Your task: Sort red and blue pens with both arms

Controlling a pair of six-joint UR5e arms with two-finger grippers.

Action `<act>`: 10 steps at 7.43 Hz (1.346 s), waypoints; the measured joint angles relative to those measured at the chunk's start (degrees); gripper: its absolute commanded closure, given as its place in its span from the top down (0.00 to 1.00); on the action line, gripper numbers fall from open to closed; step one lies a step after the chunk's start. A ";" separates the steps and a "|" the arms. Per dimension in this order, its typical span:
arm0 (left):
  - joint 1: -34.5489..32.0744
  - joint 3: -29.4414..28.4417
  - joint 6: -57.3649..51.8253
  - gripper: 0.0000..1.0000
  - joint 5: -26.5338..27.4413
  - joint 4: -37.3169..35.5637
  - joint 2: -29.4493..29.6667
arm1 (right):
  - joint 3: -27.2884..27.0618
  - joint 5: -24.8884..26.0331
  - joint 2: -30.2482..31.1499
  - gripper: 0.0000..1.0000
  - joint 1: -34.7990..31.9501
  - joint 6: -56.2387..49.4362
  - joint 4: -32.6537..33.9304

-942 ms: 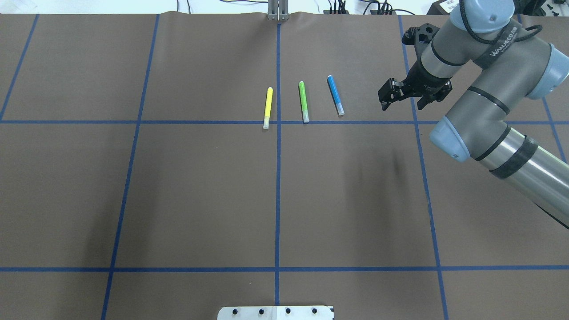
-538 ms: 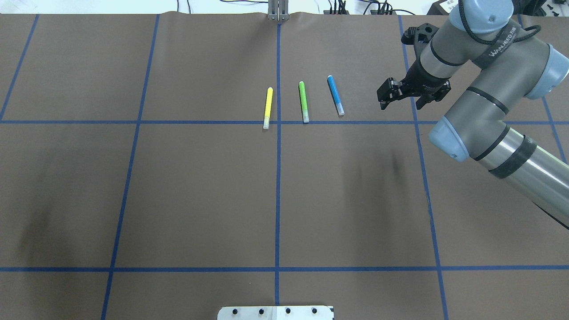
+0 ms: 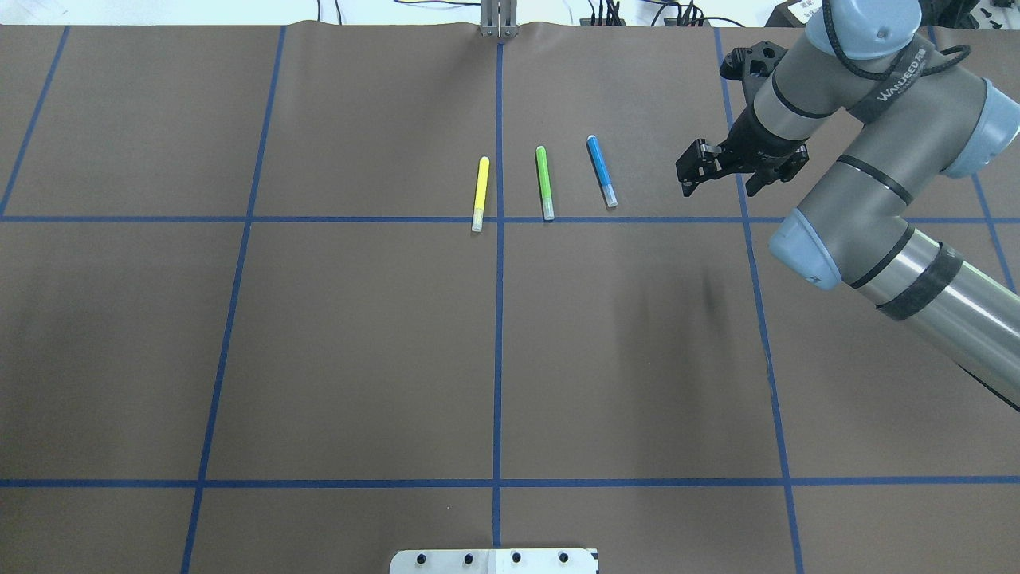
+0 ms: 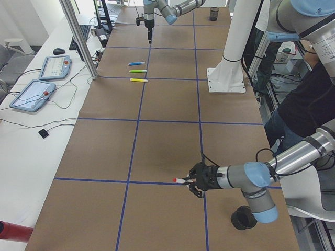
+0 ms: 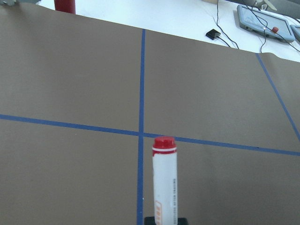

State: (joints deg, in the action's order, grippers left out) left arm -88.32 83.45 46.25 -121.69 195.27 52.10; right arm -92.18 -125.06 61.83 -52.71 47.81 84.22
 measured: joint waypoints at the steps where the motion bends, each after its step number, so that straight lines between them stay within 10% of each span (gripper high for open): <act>1: -3.61 -3.94 -4.18 0.00 -0.04 4.95 -2.36 | 0.34 0.38 -0.34 0.99 -0.01 0.08 0.09; 8: -14.74 -14.97 -18.08 0.00 -0.13 17.59 -9.16 | 3.73 1.19 -2.38 0.99 -0.02 1.94 0.00; 10: -14.98 -16.52 -18.33 0.28 -0.15 17.92 -8.96 | 4.17 1.40 -2.37 0.99 -0.02 1.93 -0.01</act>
State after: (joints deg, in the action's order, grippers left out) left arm -103.30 66.94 27.92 -121.83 213.19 43.14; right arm -88.01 -123.66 59.47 -52.73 49.75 84.20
